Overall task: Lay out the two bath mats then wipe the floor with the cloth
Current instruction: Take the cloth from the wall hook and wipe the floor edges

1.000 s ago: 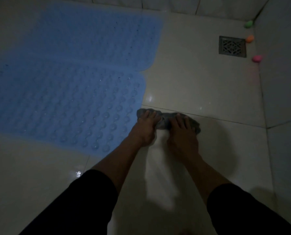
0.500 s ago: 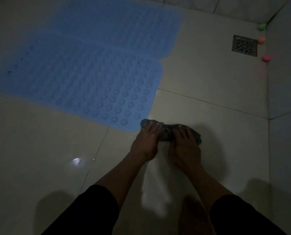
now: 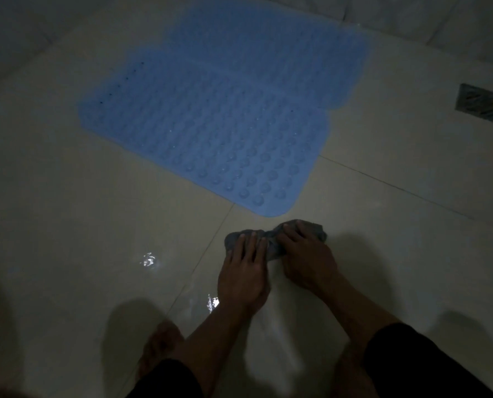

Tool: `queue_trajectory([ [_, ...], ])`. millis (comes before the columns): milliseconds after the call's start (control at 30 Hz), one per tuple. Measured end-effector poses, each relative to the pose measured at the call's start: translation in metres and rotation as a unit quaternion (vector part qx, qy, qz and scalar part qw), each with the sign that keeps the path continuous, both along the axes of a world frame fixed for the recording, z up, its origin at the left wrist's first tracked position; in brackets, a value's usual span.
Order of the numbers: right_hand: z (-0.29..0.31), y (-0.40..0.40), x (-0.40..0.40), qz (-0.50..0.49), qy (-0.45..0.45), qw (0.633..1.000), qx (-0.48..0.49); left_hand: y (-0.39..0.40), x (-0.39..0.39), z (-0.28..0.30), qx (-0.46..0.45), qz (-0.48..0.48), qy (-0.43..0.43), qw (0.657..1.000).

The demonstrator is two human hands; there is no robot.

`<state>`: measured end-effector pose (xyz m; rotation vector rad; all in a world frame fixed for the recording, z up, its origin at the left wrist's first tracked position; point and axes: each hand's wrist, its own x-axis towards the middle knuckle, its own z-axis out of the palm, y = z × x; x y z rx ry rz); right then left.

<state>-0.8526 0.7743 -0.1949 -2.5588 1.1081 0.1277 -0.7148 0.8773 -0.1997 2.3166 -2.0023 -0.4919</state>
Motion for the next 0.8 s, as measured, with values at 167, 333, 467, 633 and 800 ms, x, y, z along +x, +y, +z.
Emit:
queue_trajectory([
  [167,-0.013,-0.003,0.045,0.088,0.031,0.996,0.009,0.01,0.035,0.002,-0.016,0.079,-0.028,0.996],
  [333,-0.022,0.006,0.09,0.124,0.032,0.992,-0.008,0.018,0.072,-0.004,-0.019,0.15,-0.03,0.988],
  [467,-0.017,0.005,0.126,0.153,-0.02,0.988,-0.022,0.028,0.099,-0.007,-0.031,0.196,-0.04,0.979],
  [633,-0.013,-0.009,0.179,0.183,-0.057,0.981,-0.028,0.021,0.136,-0.014,-0.022,0.27,-0.026,0.962],
  [800,-0.018,-0.031,0.231,0.211,-0.044,0.976,-0.027,0.002,0.166,-0.017,-0.051,0.344,-0.021,0.937],
])
